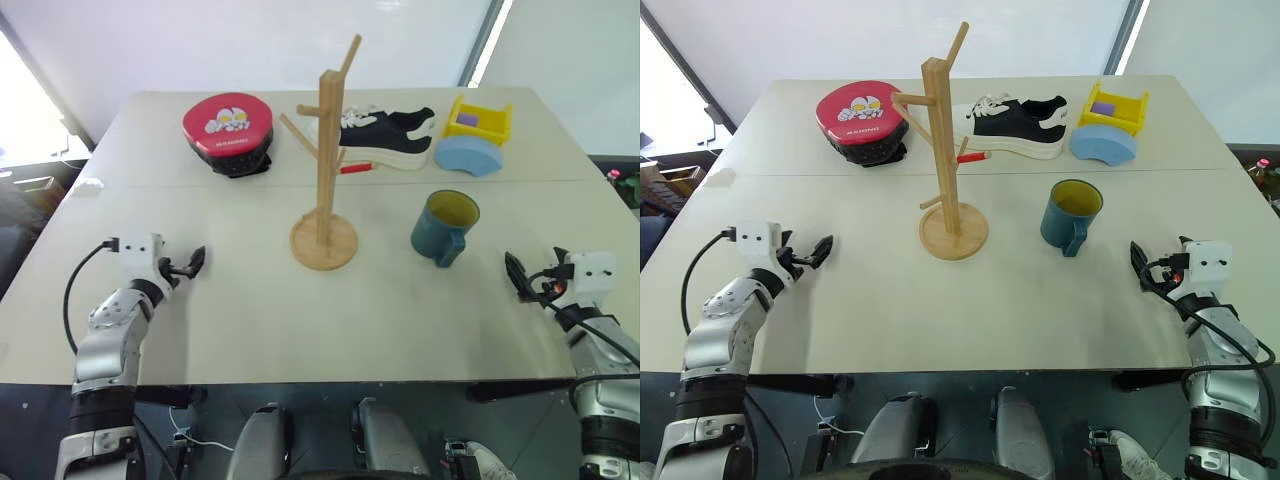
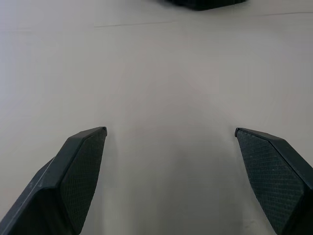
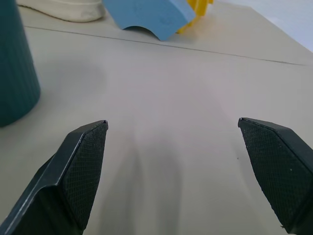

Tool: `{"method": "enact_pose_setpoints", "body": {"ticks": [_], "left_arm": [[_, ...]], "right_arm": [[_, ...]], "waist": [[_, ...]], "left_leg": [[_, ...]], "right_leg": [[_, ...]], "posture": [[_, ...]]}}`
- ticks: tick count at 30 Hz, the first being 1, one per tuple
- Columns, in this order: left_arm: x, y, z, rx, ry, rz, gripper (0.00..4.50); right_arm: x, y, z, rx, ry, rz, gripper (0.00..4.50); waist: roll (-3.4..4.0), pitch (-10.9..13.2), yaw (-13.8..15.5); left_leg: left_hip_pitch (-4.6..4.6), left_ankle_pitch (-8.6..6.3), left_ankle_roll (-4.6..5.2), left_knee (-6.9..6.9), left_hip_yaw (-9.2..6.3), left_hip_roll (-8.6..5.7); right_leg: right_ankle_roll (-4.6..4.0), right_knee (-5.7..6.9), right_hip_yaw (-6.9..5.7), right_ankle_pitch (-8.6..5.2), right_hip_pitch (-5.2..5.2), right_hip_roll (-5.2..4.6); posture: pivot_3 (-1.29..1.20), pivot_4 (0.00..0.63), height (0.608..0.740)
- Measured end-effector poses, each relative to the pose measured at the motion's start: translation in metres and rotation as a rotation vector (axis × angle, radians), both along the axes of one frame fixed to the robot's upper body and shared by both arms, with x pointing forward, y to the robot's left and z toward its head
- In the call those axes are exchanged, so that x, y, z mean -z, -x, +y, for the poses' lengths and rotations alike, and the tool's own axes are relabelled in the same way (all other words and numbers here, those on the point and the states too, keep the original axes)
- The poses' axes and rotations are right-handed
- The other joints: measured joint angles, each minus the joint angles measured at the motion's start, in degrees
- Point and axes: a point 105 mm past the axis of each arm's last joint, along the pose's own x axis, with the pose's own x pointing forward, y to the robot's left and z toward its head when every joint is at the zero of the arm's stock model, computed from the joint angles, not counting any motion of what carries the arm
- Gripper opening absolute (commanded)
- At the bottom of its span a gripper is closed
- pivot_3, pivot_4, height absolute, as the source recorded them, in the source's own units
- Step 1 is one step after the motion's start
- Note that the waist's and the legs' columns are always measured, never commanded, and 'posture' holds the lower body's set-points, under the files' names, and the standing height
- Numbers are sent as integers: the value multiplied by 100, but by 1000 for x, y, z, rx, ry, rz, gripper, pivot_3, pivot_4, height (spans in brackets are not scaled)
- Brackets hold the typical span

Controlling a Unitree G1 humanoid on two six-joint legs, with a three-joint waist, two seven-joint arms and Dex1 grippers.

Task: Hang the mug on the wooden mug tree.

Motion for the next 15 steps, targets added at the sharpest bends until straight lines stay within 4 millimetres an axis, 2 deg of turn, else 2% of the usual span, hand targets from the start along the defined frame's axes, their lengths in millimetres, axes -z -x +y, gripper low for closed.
{"method": "enact_pose_setpoints", "body": {"ticks": [3, 6, 7, 10, 15], "left_arm": [[-6, 4, -21, 125, 0, -18, 4500], [-9, 19, -61, 354, 30, -22, 4500], [-9, 24, -71, 410, 42, -17, 4500], [-6, 46, -108, 619, 28, 13, 4500], [-3, 73, -146, 858, -9, 39, 4500]], "right_arm": [[0, 7, 7, -45, 3, 15, 3666], [2, 19, 23, -151, -23, 52, 2212], [1, 21, 28, -178, -26, 59, 1561], [2, 31, 49, -288, -29, 103, 57], [12, 40, 87, -445, -40, 178, 57]], "waist": [[0, 0, -1], [2, -1, 0], [2, -1, 1], [3, -1, -3], [5, -1, -5]], "left_leg": [[0, 0, 0, -5, -1, 1], [-4, -1, 0, -10, -1, 2], [-5, -1, 0, -10, 0, 2], [-5, -1, 0, -11, -1, 5], [-9, -1, 0, -13, -2, 9]], "right_leg": [[-1, -2, 0, -1, -1, 0], [-4, -9, 2, -2, -4, -3], [-6, -12, 2, -3, -4, -6], [-10, -22, 3, -5, -2, -6], [-12, -39, 4, -6, -1, -6]], "posture": [[0, 150, 735], [0, 150, 735], [0, 150, 735], [0, 150, 735], [0, 150, 735]]}}
